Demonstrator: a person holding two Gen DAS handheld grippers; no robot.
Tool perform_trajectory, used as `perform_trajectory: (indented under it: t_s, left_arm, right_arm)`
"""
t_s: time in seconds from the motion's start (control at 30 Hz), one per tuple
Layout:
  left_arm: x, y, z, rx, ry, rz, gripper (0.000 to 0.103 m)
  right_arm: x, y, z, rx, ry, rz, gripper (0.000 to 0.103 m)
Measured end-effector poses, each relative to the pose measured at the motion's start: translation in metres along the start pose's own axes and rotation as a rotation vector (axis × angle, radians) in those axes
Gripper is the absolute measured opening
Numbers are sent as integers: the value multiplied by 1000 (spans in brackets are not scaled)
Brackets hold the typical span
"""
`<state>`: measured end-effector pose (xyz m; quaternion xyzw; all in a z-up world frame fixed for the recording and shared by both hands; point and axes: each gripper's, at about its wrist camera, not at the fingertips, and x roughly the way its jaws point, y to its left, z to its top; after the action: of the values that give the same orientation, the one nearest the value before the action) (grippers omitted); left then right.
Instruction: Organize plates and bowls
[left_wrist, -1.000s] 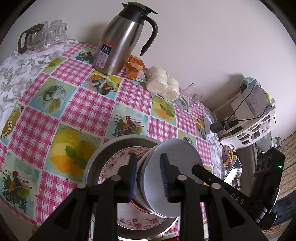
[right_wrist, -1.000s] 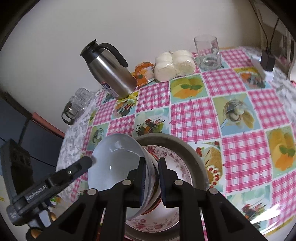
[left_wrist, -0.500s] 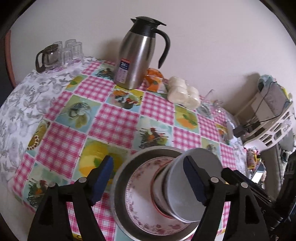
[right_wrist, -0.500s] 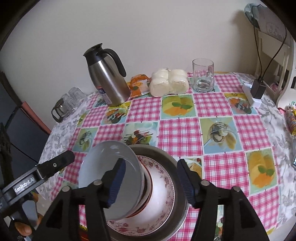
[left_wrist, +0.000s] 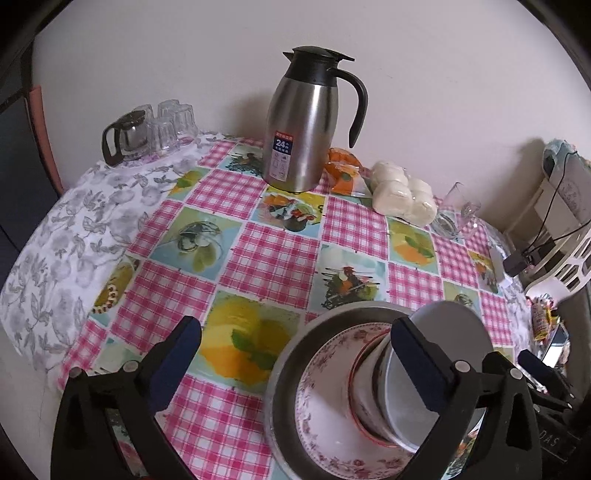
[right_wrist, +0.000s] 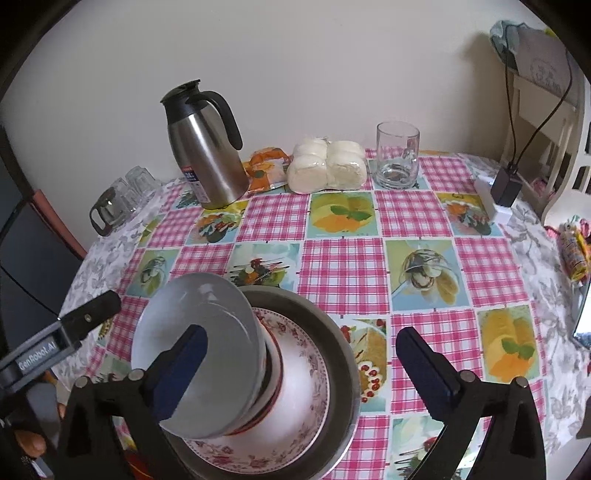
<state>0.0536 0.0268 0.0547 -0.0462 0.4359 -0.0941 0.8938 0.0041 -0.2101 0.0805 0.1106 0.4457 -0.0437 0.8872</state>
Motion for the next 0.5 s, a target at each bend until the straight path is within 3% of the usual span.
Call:
perform_trajectory:
  t_s: [0.13,0.23,0.3,0.4,0.5]
  left_arm:
    - [-15,-2,-10,34,-39,57,102]
    - [-28,3,-24,12,-50,24,102]
    - [-33,8,-38,5,-39,15,102]
    - [-37,13,-62,28,-33,60,102]
    - [-33,17,-85,50,18,67,102]
  right_arm:
    - [-8,-2,-10,-3,-18,-8,103]
    - [-21,-2,-23,-6,-45,-22,103]
    - [-28,-1,-34,-6,-55,-19,103]
    - [-38,0,-53,-15,-65,-25,103]
    - [-44,1,-74,-29,-70,-35,103]
